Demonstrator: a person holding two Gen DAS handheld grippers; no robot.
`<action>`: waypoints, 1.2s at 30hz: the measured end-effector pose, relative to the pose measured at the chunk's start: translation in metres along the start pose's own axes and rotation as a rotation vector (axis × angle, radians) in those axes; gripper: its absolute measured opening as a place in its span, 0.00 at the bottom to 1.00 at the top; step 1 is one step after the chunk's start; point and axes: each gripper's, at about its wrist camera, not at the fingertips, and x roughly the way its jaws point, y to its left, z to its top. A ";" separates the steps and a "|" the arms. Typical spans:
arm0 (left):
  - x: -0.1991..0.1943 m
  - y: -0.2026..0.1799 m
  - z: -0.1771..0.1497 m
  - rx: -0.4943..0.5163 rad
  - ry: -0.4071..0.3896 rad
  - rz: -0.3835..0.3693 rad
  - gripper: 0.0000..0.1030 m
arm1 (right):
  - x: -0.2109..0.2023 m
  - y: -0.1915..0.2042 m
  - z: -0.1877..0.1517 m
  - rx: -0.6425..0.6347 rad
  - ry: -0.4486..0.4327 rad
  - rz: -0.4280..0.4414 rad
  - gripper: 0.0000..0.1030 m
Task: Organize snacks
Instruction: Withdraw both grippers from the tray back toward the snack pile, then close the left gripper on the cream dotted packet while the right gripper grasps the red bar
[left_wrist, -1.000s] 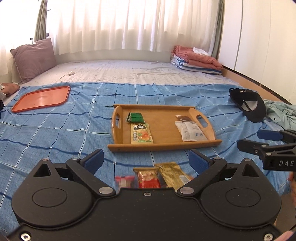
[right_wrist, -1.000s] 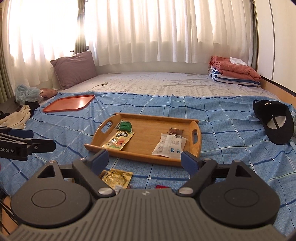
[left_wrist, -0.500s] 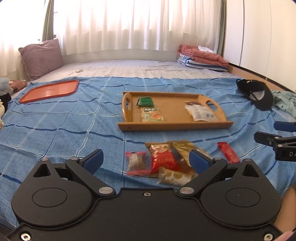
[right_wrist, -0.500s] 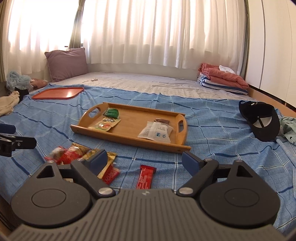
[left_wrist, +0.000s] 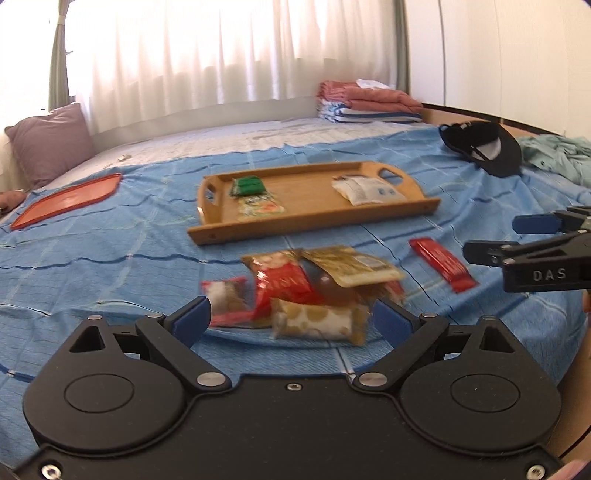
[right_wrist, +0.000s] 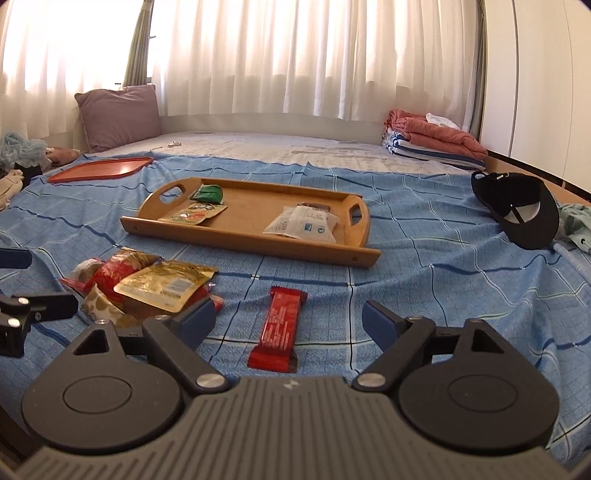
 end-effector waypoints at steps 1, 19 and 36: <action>0.003 -0.002 -0.002 0.000 0.004 -0.006 0.91 | 0.002 0.000 -0.003 0.006 0.003 0.003 0.89; 0.054 -0.015 -0.010 -0.035 0.079 -0.013 0.68 | 0.032 0.000 -0.022 0.042 0.087 0.056 0.76; 0.040 -0.006 -0.007 -0.069 0.062 0.011 0.57 | 0.029 -0.008 -0.025 0.002 0.133 0.046 0.40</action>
